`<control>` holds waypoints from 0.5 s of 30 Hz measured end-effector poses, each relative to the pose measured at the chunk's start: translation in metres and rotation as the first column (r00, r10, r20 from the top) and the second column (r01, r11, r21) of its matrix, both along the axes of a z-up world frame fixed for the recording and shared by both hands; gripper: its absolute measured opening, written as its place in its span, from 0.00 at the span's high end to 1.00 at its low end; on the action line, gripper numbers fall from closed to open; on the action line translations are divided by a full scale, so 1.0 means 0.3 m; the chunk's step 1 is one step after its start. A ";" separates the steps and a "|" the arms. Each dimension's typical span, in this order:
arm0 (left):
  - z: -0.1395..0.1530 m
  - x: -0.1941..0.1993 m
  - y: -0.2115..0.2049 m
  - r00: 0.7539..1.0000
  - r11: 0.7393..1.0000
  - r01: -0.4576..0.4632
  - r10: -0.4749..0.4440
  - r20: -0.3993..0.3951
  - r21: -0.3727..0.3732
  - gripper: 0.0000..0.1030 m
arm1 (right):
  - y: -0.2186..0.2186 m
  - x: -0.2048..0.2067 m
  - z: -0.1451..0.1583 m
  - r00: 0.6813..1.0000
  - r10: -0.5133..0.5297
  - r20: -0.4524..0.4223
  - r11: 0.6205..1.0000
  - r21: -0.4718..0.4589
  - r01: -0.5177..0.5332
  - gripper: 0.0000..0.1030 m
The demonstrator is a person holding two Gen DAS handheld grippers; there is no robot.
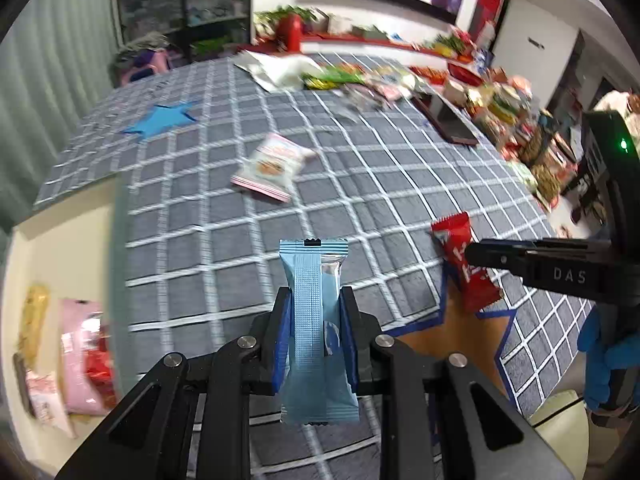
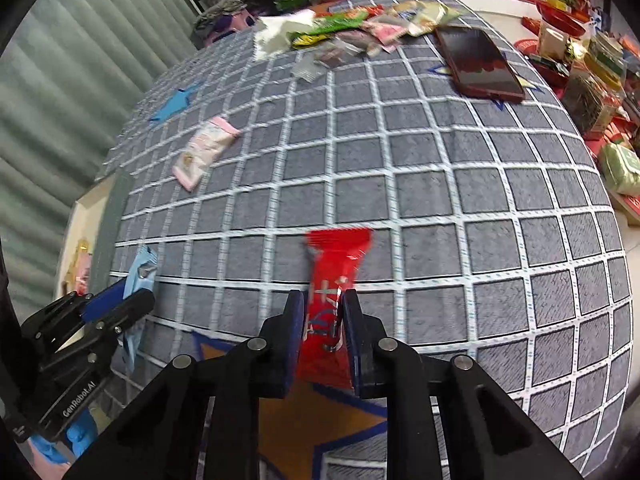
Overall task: Organize snacks
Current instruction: 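Carry red and light blue bars into the cream box and release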
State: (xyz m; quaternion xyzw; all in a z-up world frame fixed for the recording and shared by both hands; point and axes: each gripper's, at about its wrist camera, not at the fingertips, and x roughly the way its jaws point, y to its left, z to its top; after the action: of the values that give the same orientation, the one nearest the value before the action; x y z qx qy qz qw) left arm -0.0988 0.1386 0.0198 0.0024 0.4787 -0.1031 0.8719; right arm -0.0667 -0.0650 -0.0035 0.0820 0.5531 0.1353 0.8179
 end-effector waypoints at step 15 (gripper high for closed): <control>0.115 -0.137 0.439 0.956 0.961 -0.274 0.268 0.118 0.034 0.75 | 0.288 0.019 0.069 0.995 0.090 0.032 0.983 -0.163 -0.083 0.78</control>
State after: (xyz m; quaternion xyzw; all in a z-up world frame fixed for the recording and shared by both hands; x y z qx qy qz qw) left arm -0.1400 0.2704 0.0544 -0.0358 0.4271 0.0296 0.9030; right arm -0.0609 0.0215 0.0170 -0.0114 0.5491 0.1270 0.8260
